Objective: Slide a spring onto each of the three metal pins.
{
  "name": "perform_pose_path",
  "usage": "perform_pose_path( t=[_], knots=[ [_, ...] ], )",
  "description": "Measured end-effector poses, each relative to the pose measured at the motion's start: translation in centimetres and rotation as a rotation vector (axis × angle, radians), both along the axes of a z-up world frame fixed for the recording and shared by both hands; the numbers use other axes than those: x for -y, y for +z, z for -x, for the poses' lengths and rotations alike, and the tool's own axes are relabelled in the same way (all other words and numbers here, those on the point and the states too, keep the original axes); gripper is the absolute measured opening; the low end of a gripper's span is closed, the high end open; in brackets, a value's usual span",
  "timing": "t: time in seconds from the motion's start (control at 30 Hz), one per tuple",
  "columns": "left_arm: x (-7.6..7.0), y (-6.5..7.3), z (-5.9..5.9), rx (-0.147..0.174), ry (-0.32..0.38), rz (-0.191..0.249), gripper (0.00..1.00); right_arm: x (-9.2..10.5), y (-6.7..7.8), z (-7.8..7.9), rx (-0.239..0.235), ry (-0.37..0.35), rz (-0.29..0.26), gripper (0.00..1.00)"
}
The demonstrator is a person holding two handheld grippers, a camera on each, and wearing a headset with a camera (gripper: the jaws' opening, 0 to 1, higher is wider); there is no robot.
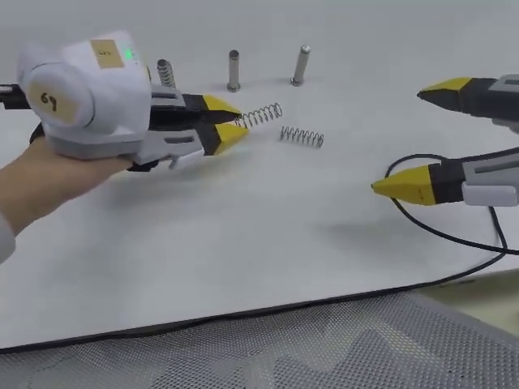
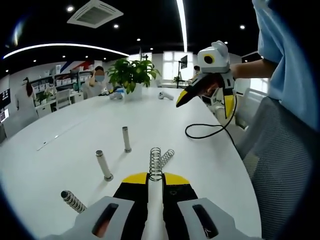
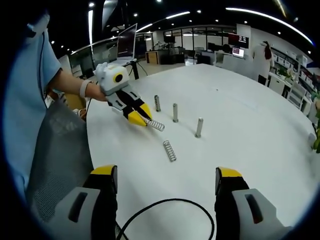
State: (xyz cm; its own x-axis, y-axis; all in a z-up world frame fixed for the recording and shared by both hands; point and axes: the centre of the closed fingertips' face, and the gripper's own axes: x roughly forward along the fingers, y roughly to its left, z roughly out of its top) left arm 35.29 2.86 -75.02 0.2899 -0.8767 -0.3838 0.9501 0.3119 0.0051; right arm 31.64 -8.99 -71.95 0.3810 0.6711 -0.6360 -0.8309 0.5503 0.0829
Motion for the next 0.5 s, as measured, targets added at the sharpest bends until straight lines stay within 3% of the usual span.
perform_pose_path(
  t=[0.3, 0.5],
  knots=[
    [0.3, 2.0, 2.2, 0.01, -0.06, 0.026, 0.02, -1.5, 1.1, -0.4, 0.017, 0.065, -0.013, 0.74],
    [0.4, 3.0, 3.1, 0.017, -0.081, 0.04, 0.02, -2.8, 1.9, -0.5, 0.032, 0.128, -0.013, 0.71]
  ],
)
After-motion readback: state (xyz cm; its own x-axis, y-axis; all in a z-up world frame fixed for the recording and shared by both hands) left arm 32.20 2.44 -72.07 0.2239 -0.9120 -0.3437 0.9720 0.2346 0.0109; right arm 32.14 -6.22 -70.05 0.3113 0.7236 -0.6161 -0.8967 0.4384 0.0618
